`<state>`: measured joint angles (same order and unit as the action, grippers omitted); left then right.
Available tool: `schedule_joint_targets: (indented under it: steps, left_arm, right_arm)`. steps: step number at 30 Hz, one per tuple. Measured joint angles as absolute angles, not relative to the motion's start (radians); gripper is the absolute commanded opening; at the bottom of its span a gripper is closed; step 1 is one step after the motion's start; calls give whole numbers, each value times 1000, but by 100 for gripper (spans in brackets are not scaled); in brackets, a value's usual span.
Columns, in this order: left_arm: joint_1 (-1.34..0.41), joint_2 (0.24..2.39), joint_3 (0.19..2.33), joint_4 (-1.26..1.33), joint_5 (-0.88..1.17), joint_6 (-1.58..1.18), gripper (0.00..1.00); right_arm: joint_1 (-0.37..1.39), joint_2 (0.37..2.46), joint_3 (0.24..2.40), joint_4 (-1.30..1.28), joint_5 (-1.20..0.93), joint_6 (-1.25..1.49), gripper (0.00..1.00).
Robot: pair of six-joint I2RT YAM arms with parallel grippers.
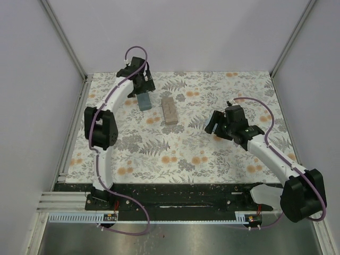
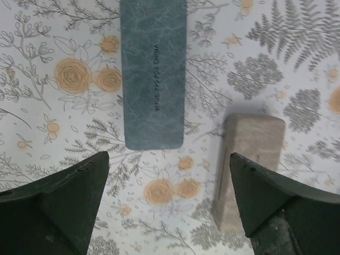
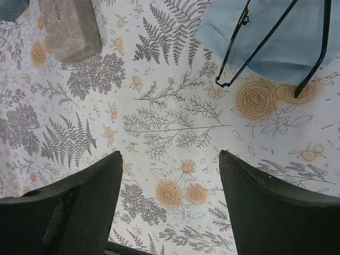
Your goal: Organize the sunglasses
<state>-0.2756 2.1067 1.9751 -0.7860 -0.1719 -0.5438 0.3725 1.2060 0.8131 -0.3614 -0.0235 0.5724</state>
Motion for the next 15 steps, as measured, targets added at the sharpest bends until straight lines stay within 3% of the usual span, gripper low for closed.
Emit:
schedule_joint_targets:
  steps: [15]
  left_arm:
    - [-276, 2401, 2217, -881, -298, -476, 99]
  right_arm:
    - [373, 1172, 811, -367, -18, 535, 81]
